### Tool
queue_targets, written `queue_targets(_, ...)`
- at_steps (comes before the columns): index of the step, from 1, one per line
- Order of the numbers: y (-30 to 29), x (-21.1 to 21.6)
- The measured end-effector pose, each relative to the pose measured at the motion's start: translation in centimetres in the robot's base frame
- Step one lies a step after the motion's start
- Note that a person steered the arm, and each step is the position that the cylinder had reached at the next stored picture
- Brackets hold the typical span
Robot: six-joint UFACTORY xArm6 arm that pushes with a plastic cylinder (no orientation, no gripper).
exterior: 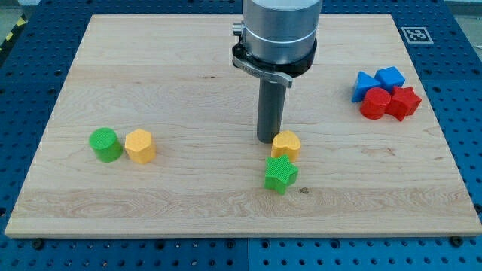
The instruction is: Slide the yellow heart closer to he green star
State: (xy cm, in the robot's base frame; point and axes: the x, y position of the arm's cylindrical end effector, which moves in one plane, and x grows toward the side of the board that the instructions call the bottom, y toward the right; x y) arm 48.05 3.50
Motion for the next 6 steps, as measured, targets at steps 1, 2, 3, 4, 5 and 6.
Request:
queue_targets(1,1.0,-1.1)
queue_targets(2,3.9,0.3)
queue_targets(3,3.9,0.3)
queue_targets(4,2.7,0.9)
queue_targets(5,2.3,0.3)
queue_targets(6,1.0,-3.1)
